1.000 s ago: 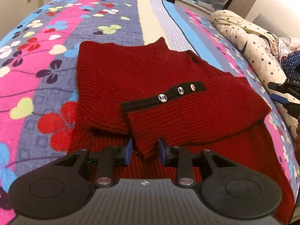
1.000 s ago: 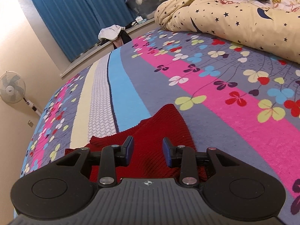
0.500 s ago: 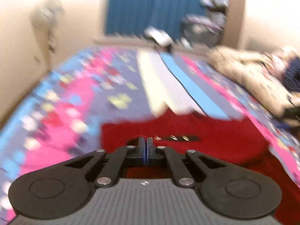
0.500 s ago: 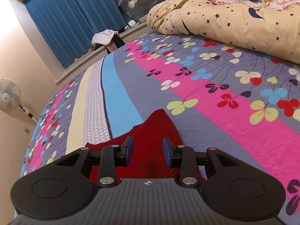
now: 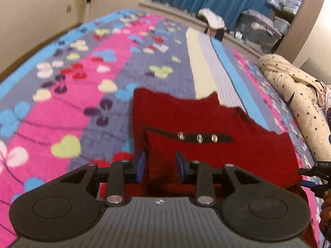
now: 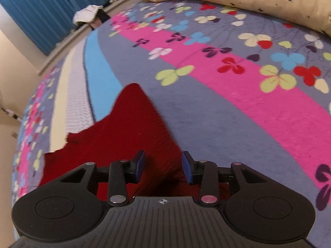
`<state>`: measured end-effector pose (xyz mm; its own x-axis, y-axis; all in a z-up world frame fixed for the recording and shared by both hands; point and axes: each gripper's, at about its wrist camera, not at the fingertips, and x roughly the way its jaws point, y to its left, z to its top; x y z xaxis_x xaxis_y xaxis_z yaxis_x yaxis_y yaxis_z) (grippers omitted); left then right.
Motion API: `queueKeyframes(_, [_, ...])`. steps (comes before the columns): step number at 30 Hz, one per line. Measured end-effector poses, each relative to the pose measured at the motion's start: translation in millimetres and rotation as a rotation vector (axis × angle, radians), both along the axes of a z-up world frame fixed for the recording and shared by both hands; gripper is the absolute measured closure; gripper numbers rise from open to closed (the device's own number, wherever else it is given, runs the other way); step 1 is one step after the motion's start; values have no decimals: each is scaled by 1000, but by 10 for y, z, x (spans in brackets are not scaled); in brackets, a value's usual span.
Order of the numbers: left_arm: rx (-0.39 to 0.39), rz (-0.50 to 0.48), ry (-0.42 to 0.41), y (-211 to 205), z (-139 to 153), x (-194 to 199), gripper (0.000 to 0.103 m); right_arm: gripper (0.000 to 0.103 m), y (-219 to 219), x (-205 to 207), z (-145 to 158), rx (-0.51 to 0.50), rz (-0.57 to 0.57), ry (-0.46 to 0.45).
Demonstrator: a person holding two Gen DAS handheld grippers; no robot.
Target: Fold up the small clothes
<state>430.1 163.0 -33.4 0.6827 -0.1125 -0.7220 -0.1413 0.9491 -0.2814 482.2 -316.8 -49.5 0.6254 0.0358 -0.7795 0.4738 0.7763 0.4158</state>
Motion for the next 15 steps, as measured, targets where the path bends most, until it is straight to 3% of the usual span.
queueKeyframes(2, [-4, -8, 19, -23, -74, 30, 67, 63, -25, -2, -62, 4, -13, 11])
queueKeyframes(5, [46, -24, -4, -97, -89, 2, 68, 73, -6, -12, -60, -10, -13, 8])
queueKeyframes(9, [171, -74, -80, -261, -29, -44, 94, 98, -40, -71, 8, -21, -47, -33])
queueKeyframes(11, [208, -112, -148, -341, 49, -81, 101, 100, -160, -143, 44, 39, -124, -76])
queueKeyframes(13, [231, -142, -214, -412, 123, -124, 101, 103, -231, -203, 103, -33, -196, -92])
queueKeyframes(15, [282, -141, -216, -461, 111, -122, 101, 103, -333, -217, 67, -38, -240, -64])
